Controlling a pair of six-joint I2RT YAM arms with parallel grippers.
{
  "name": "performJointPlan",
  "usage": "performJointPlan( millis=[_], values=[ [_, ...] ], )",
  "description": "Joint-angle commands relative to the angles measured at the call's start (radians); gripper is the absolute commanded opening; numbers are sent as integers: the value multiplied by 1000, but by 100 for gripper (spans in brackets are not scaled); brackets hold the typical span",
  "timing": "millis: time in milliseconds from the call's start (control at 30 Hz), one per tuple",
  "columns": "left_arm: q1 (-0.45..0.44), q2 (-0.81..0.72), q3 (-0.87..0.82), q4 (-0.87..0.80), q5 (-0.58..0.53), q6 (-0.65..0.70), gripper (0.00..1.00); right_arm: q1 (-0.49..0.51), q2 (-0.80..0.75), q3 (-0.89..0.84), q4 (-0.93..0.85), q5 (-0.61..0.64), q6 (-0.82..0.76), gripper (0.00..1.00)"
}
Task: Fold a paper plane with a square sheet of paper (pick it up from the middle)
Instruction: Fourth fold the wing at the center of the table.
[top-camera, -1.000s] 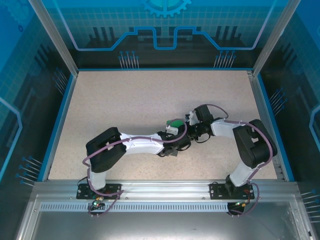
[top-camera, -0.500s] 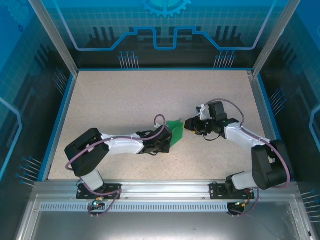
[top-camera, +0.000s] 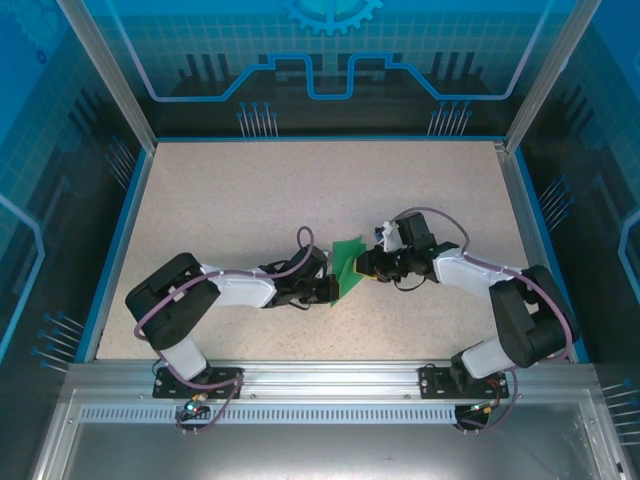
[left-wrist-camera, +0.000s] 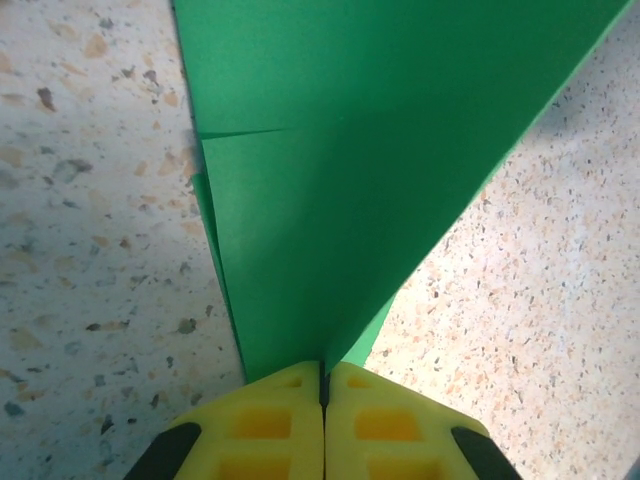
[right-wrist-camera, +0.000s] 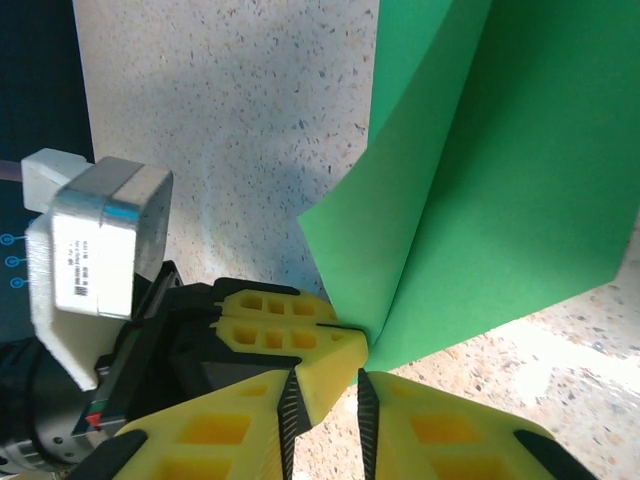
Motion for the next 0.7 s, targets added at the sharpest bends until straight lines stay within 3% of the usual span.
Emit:
performJointPlan(
  millis=[0,667],
  values=[
    [21,-3,-18,54,63,-10,7,30,43,38,51,-3,24,24],
    [90,51,-86,214,205,-56,7,52,231,125,108,29,68,17]
  ],
)
